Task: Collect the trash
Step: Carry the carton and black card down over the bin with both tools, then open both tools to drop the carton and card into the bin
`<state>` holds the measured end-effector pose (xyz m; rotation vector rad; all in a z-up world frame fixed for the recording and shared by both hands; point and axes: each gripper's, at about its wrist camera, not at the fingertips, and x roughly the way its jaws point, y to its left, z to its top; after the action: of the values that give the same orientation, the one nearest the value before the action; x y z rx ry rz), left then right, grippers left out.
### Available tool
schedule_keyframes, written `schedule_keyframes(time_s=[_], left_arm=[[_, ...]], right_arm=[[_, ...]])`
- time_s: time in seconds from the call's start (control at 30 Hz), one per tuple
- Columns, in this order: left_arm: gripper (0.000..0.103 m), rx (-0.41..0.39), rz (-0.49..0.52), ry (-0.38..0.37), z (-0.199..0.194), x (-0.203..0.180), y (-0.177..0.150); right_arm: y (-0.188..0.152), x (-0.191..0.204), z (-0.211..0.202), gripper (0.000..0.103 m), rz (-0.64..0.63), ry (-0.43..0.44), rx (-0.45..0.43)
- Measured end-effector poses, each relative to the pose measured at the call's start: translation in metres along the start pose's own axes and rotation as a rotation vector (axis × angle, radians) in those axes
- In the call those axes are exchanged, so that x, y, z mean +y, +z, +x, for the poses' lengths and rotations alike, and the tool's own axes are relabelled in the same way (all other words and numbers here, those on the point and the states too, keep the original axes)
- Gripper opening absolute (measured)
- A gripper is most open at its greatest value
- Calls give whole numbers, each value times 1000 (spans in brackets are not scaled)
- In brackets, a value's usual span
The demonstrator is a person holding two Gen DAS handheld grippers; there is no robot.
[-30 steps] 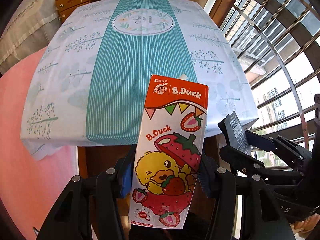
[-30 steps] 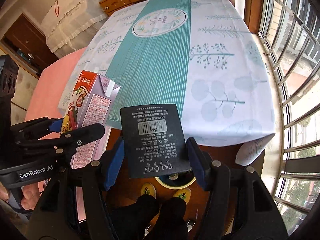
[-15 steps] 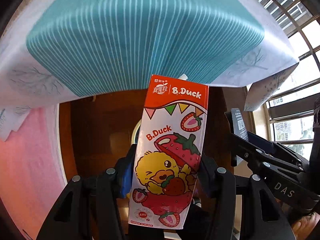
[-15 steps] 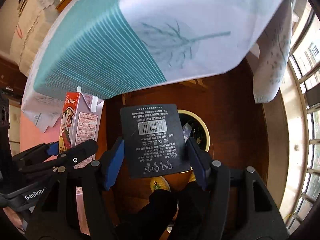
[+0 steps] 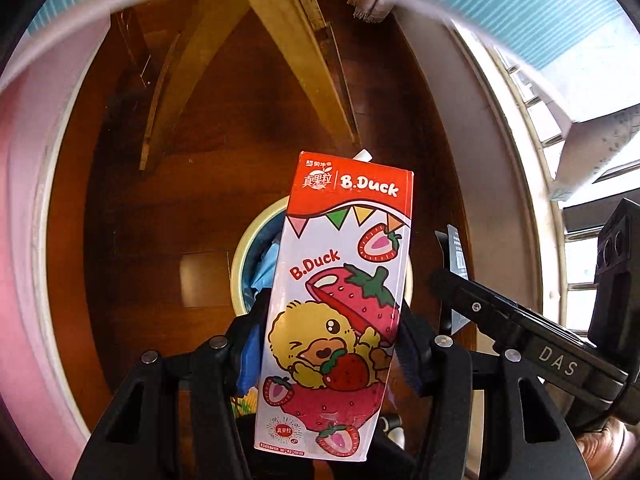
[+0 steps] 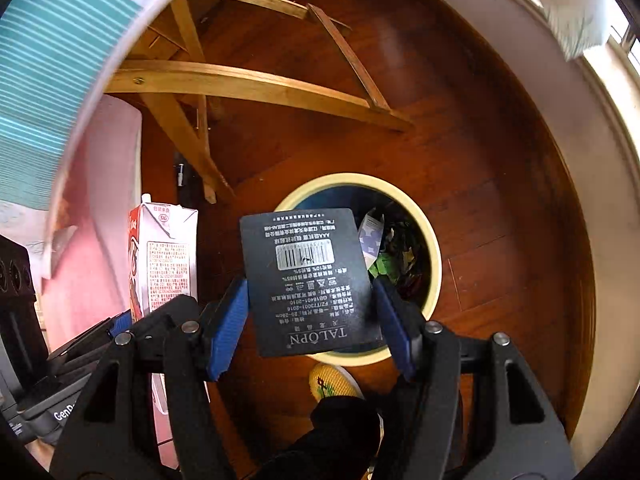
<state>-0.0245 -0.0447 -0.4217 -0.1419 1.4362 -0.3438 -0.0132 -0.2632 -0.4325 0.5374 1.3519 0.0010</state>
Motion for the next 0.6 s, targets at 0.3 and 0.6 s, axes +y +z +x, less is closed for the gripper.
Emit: schedule_keyframes(time_s=[0.3,0.6], left_arm=[[92,-3,-31,-2,43,13,-9],[92,-22,-30,36,45,34,-3]], right_arm=[[-3,-23,44,73,41,3,4],[-3,-30,50,74,4,-47,-14]])
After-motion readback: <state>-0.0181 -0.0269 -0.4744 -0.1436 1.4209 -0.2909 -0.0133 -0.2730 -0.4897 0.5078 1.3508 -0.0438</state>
